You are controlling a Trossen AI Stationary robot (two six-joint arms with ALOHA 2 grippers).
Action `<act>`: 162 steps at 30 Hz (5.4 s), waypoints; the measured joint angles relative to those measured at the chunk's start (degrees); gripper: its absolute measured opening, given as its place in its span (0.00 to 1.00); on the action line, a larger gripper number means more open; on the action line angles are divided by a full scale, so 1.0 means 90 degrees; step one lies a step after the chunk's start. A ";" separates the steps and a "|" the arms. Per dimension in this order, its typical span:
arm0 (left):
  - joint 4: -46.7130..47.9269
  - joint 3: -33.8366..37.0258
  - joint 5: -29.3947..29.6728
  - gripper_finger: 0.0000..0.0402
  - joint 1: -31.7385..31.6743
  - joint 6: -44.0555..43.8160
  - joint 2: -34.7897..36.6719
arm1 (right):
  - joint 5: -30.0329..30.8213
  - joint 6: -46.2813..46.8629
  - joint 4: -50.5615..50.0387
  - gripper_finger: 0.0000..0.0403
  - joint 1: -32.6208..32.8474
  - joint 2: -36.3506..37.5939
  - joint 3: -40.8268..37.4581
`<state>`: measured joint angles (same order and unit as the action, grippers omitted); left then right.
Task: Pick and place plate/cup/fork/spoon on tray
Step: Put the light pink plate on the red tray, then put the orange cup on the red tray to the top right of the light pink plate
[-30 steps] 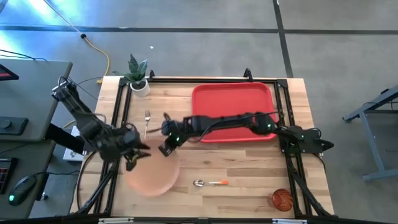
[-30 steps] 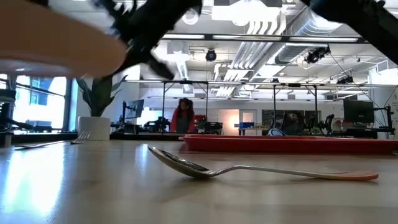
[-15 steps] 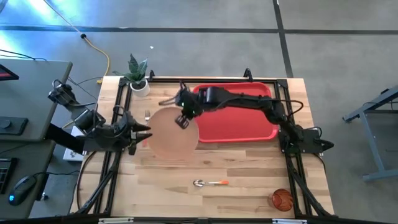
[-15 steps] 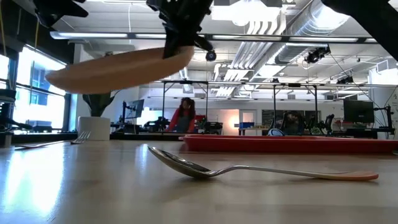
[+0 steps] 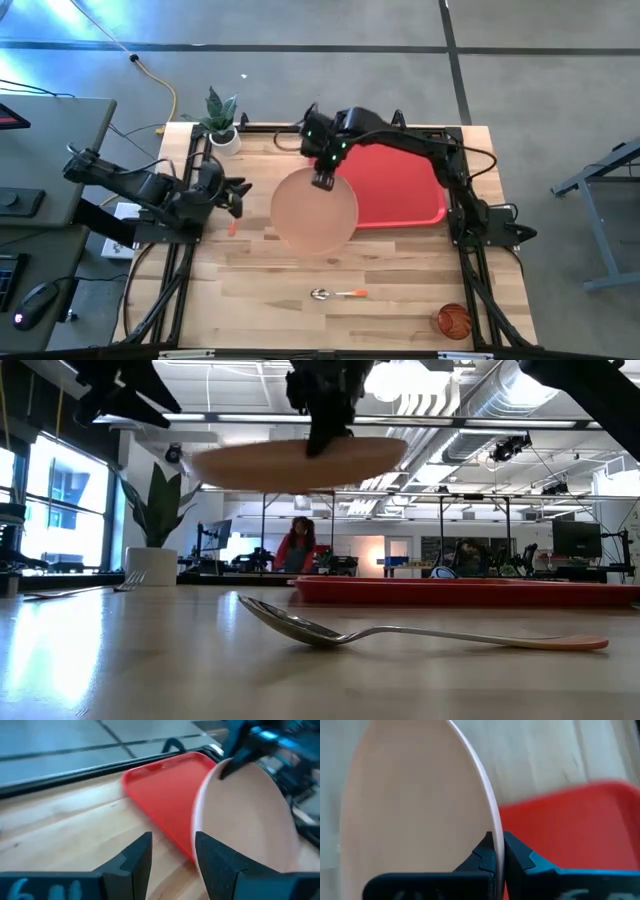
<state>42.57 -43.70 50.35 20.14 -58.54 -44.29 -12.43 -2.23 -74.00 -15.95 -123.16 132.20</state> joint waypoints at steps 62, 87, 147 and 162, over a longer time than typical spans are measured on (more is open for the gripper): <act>-0.2458 0.0000 -0.3816 0.35 -0.4673 0.4876 -0.1798 | 0.2337 0.5535 0.7686 0.00 -0.2274 0.5771 -1.1088; -0.1695 0.0000 -0.4418 0.35 -0.5153 0.2697 -0.1880 | 0.3155 0.5960 0.6150 0.31 -0.1738 0.6730 -1.2441; -0.3278 0.0000 -0.6620 0.32 -0.4604 0.5825 -0.1811 | 0.5926 0.7280 0.7984 0.06 0.3016 0.6322 -0.9604; -0.4890 0.0000 -0.6176 0.28 -0.3001 0.2539 -0.3169 | 0.4696 0.6925 0.3314 0.00 0.4311 0.6300 -0.6980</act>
<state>-1.43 -43.70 -5.24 -6.87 -35.69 -72.81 29.84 60.10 -44.18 22.85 -66.46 69.38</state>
